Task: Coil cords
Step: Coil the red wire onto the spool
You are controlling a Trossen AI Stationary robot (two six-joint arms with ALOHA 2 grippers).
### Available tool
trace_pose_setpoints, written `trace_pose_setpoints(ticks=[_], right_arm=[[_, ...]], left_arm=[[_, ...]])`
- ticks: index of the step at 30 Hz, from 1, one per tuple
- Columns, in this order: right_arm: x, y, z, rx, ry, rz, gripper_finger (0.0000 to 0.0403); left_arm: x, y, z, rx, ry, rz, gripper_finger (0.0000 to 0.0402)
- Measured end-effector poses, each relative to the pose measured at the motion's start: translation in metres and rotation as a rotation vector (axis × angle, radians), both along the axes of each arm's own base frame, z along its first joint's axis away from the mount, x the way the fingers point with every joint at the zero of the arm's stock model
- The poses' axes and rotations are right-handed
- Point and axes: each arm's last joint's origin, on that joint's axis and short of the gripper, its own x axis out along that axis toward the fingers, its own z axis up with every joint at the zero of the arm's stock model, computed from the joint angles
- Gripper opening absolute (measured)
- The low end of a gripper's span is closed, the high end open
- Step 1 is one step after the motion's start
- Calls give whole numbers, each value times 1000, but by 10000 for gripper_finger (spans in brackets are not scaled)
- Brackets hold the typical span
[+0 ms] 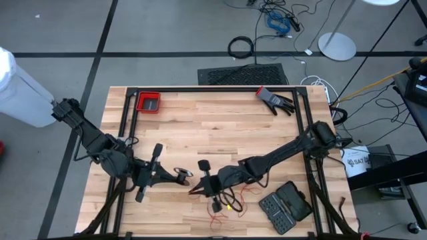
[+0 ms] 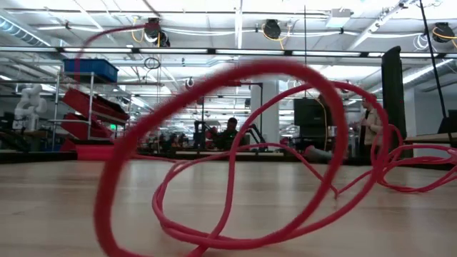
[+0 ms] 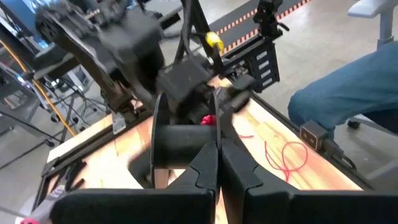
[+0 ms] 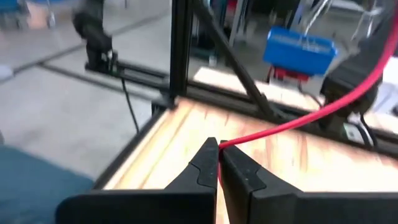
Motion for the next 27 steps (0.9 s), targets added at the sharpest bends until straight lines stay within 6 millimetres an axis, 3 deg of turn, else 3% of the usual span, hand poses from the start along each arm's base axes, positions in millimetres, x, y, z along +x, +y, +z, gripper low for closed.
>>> trace_pose_setpoints(ticks=[10,16,27], right_arm=[[-41,-1,45,-4,82,22,0],[-55,8,54,-15,101,52,0],[-71,5,70,-58,88,-38,0]], left_arm=[[0,1,-2,-9,20,14,8],[1,3,-2,4,11,64,8],[10,7,-9,-27,65,90,8]])
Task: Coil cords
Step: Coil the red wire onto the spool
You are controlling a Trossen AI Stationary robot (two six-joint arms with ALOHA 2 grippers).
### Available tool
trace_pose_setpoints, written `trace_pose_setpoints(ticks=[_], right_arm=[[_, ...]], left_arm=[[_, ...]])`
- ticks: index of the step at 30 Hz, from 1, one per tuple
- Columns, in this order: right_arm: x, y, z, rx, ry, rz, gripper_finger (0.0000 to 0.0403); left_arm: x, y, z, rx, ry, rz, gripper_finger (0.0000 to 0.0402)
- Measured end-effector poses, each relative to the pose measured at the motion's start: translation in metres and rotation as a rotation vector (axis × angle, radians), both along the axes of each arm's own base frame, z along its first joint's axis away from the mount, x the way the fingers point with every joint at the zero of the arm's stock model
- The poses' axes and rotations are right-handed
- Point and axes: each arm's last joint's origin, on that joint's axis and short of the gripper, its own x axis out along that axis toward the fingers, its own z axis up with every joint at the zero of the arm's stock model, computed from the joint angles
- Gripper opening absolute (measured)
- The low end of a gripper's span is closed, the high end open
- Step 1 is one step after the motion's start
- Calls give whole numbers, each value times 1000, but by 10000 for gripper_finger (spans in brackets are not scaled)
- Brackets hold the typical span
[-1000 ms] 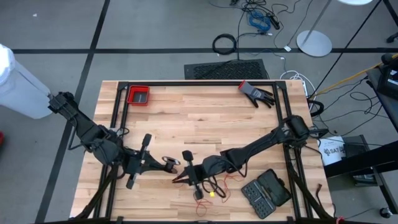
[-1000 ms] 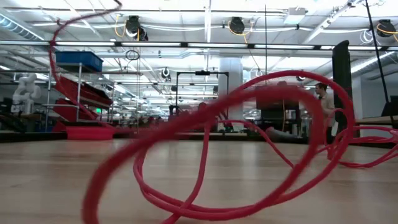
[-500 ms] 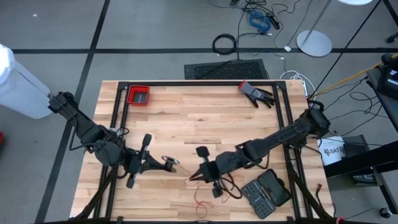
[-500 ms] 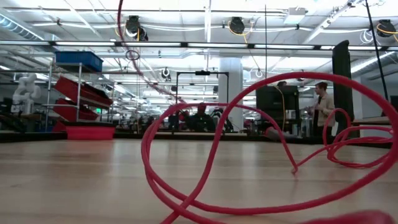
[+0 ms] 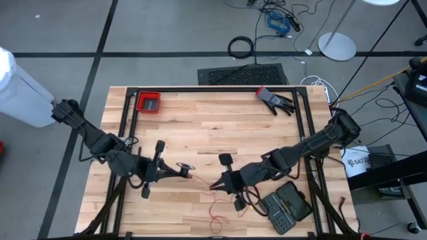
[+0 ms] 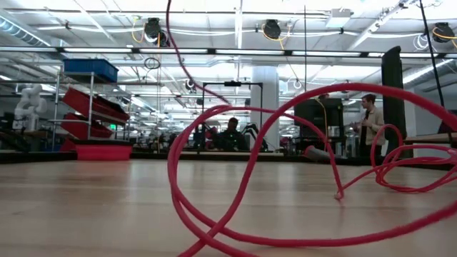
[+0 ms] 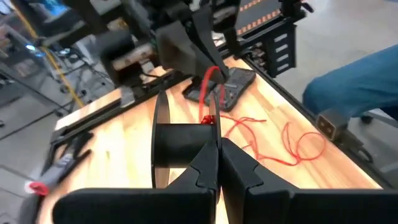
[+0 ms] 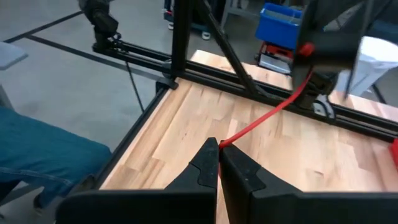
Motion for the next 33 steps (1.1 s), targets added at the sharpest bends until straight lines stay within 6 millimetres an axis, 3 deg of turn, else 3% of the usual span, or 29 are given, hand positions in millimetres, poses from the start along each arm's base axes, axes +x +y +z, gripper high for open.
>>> trace_pose_setpoints(ticks=[5,10,16,25,33], right_arm=[[-1,0,1,-22,-9,4,0],[-3,-3,-2,-137,1,-119,0],[-9,3,16,-245,41,-192,0],[-23,26,34,-286,4,-152,0],[-27,32,39,-346,-29,-154,0]], left_arm=[[15,0,-7,-19,31,-54,8],[34,3,-17,-23,63,-74,8],[54,12,-29,-54,120,-95,8],[73,21,-38,-91,141,-111,8],[85,13,-39,-159,87,-300,8]])
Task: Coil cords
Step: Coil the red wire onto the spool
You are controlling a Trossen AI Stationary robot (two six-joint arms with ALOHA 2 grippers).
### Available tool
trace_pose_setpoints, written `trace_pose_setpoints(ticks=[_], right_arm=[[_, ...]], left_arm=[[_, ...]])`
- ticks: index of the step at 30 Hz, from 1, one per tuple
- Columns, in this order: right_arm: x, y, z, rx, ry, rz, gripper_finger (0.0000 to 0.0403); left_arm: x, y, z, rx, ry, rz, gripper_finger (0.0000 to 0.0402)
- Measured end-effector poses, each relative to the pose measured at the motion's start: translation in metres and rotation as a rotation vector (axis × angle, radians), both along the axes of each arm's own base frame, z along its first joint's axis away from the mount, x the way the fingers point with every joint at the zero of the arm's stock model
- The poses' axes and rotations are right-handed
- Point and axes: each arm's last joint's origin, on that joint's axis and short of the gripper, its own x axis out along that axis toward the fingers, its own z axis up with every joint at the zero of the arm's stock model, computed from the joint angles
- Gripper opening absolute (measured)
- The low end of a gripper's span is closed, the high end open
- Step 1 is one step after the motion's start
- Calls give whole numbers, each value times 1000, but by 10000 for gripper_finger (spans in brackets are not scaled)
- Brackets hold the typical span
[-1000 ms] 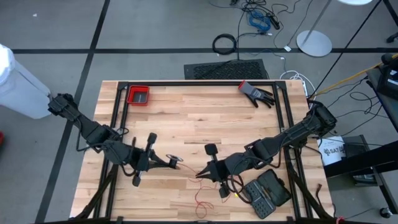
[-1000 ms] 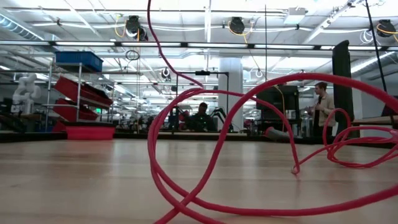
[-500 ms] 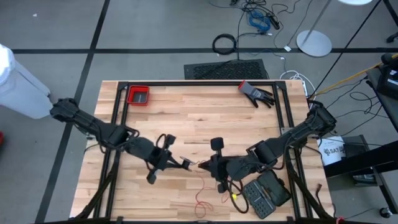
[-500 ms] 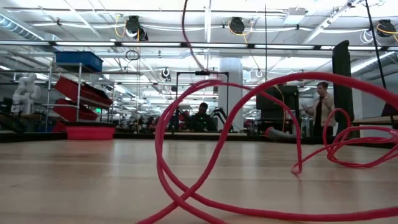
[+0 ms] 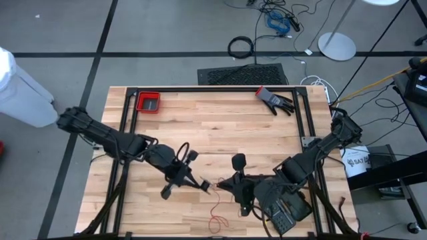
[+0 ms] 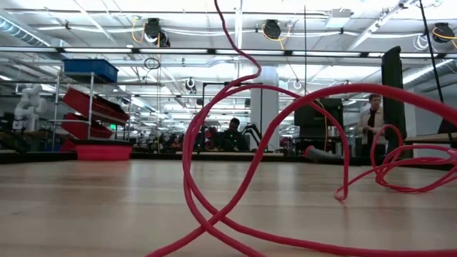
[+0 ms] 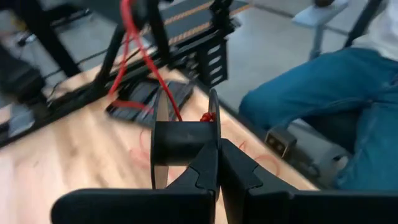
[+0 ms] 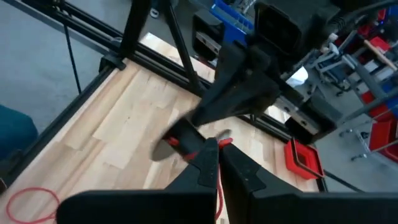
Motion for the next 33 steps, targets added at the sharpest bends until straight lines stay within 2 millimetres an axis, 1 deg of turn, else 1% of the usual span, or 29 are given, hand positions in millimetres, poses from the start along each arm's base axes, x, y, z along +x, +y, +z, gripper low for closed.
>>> trace_pose_setpoints(ticks=[4,9,14,18,24,33], right_arm=[[1,0,1,-22,-10,5,0],[3,1,5,-32,-53,19,0],[12,4,-3,-81,-52,9,0],[17,3,-10,-106,-38,4,0],[23,-1,-7,-82,-76,-14,0],[24,-2,-7,-59,-74,-17,0]], left_arm=[[6,-4,-2,-8,-32,-53,8],[15,-3,-7,-16,-51,-62,8],[22,-4,-8,-11,-99,-67,8],[22,-4,-4,-5,-122,-70,8],[23,-4,-3,-8,-136,-71,8],[23,-6,1,-30,-178,-116,8]])
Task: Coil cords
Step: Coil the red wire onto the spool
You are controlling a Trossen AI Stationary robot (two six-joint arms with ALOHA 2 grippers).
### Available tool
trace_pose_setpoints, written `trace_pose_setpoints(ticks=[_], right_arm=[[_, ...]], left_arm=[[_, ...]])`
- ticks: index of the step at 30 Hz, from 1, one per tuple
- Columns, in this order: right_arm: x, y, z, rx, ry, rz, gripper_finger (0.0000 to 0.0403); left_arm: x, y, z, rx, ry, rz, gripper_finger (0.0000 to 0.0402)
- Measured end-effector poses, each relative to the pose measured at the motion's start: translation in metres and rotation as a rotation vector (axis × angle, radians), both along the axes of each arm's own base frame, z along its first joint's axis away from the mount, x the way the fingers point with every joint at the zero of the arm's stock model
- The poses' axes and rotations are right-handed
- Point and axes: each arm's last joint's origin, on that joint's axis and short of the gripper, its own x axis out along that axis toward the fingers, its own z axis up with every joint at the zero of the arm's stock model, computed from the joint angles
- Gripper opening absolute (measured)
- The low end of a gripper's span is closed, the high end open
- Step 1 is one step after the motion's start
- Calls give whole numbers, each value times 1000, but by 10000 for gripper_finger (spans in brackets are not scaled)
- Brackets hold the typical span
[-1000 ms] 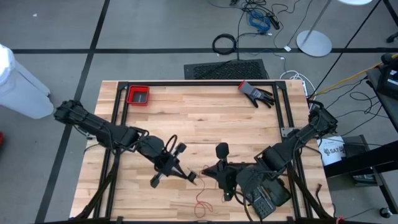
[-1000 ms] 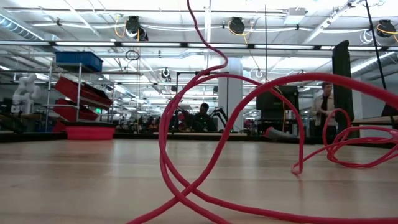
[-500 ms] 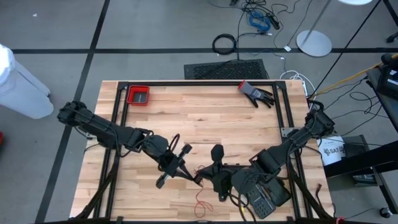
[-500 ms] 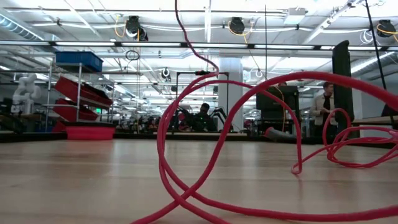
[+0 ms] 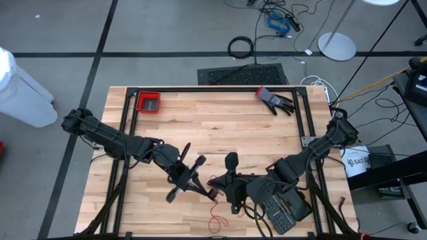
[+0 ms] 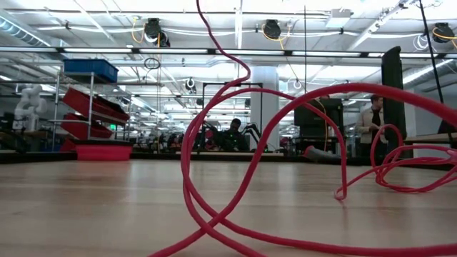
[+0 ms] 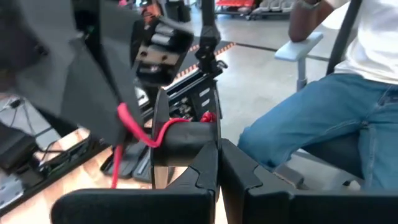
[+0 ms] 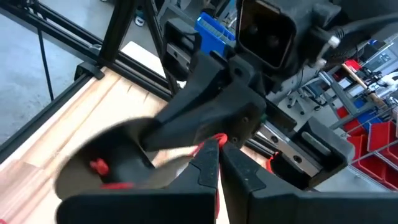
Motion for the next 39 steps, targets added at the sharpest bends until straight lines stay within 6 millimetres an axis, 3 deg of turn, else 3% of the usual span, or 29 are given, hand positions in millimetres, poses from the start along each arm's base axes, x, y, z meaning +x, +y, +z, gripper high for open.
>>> trace_pose_setpoints(ticks=[16,29,39], right_arm=[[7,-10,-2,107,30,59,1],[13,-18,-2,205,70,178,51],[16,-24,-4,230,89,168,59]], left_arm=[[-2,-4,3,-4,-37,-73,8],[-5,-11,6,-17,-77,-192,8],[-6,-14,12,-39,-145,-275,8]])
